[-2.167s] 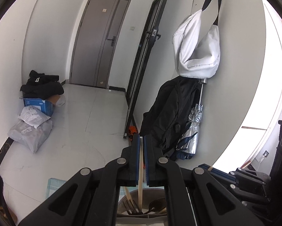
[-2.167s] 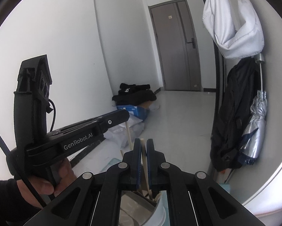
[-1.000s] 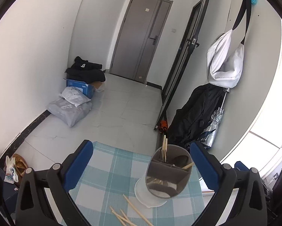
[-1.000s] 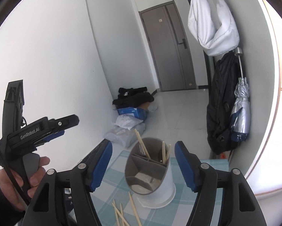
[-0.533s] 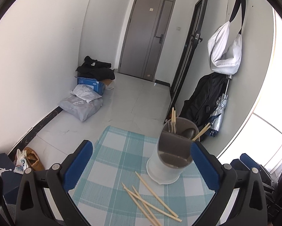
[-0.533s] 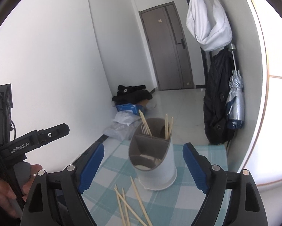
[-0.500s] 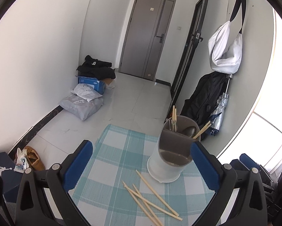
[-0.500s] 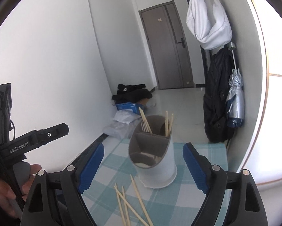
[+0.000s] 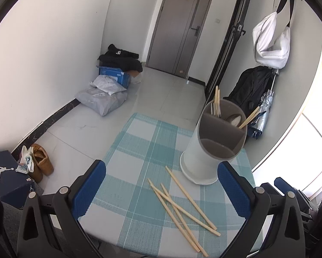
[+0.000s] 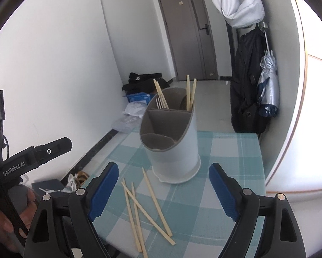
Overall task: Organize utensils
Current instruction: 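Move both grippers back over the remaining chopsticks, then lower the right gripper onto a chopstick beside the holder and grasp it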
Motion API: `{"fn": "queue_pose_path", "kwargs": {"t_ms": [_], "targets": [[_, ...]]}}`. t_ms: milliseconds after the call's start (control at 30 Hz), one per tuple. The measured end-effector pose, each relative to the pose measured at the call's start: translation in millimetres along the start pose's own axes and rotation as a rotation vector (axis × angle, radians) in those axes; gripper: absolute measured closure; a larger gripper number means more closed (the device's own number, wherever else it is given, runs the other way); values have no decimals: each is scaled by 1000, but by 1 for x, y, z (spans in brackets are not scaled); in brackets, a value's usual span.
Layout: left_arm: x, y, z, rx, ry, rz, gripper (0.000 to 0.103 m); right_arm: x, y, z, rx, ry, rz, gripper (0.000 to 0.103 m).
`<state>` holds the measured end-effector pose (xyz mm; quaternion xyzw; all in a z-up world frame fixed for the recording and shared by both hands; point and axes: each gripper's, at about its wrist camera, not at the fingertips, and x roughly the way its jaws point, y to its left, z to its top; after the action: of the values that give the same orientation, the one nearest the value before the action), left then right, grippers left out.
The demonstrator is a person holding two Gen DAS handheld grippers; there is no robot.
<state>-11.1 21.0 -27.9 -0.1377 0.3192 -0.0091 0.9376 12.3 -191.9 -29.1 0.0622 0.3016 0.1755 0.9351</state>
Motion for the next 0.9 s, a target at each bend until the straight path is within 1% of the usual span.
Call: {"fn": "queue_pose_path", "kwargs": {"t_ms": [233,400,567,667,800,900], "targets": [[18,5,-17,15,79,0,1,22,-3,-17,4,99,-24,17],[23,14,-17,-14,101,0,1,38,-5,-27,5,162,-29,17],[31,28,-14,-65,127,4,1,54,-9,-34,9,216,-41,17],[37,35,-11,-106,149,-4,1,66,-8,-36,-3,251,-44,22],[46,43,-7,-145,181,-1,1,89,-1,-36,-33,320,-23,35],[49,52,-3,-175,188,5,1,106,7,-34,-68,362,-5,41]]}}
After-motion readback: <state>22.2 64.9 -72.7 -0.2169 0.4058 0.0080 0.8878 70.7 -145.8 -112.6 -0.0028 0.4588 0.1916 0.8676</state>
